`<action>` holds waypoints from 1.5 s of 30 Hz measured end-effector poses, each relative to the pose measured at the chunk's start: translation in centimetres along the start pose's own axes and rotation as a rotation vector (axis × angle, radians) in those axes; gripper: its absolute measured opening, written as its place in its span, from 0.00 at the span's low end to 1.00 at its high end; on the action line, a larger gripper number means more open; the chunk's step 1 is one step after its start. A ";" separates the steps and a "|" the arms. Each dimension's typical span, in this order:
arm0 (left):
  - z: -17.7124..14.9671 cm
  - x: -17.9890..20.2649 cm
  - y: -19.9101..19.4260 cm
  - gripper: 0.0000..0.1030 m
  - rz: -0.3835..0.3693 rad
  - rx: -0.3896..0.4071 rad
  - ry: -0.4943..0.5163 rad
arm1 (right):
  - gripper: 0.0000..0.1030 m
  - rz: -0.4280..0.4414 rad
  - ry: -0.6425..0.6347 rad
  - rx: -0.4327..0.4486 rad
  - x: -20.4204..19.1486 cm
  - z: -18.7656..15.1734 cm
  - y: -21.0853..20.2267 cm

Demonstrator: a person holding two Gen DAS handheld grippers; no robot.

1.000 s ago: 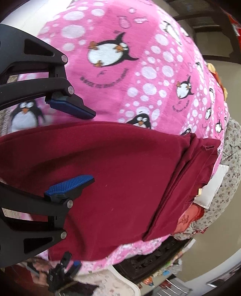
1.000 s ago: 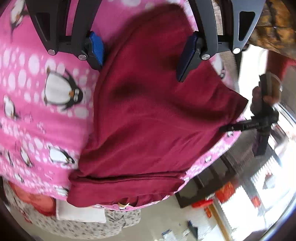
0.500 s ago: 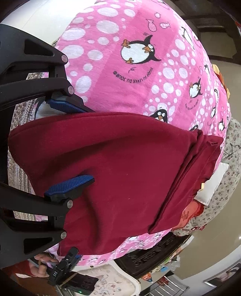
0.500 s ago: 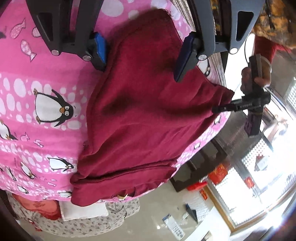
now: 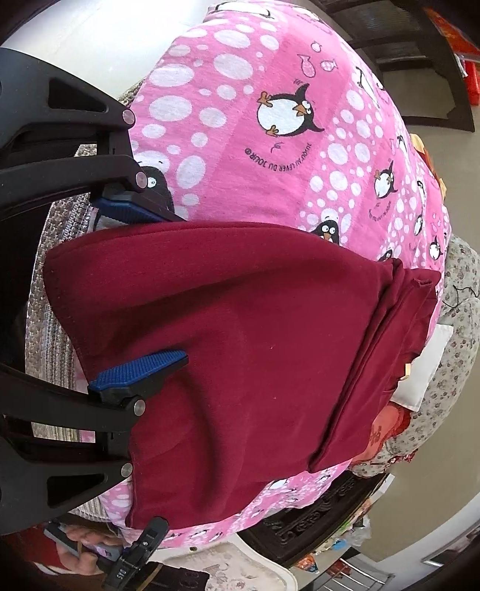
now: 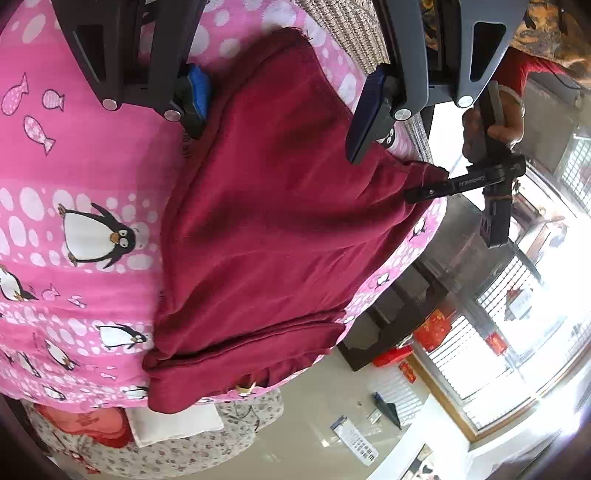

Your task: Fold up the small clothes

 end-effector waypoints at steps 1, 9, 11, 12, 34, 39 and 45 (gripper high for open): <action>0.0 0.0 0.1 0.62 0.002 0.002 0.003 | 0.61 0.005 0.002 0.001 0.0 0.0 0.0; 0.1 1.2 0.6 0.77 0.019 0.012 0.045 | 0.39 -0.011 -0.049 -0.003 -0.5 0.2 0.5; 0.2 1.4 0.7 0.77 0.025 0.015 0.070 | 0.23 0.008 -0.039 0.003 -0.4 0.4 0.4; 0.2 1.5 0.7 0.76 0.021 0.015 0.082 | 0.16 0.012 -0.034 0.003 -0.2 0.5 0.3; -1.1 2.1 0.0 0.36 -0.164 -0.049 0.078 | 0.17 0.191 -0.005 -0.022 0.5 -0.5 -1.1; 0.0 2.8 -1.3 0.14 -0.202 -0.049 0.113 | 0.17 0.268 -0.102 -0.005 -2.1 1.4 -2.1; 3.8 3.3 -3.3 0.12 -0.276 -0.026 0.115 | 0.16 0.407 -0.105 0.109 -2.4 8.7 -4.6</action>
Point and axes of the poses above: each gripper's, at about its wrist camera, not at the fingertips, and y roughly the way its jaws point, x to its right, z to its top, the point moved 9 cm from there along y, roughly the way its jaws point, and after that the axes turned 10 degrees about -x, right-handed, at the moved point
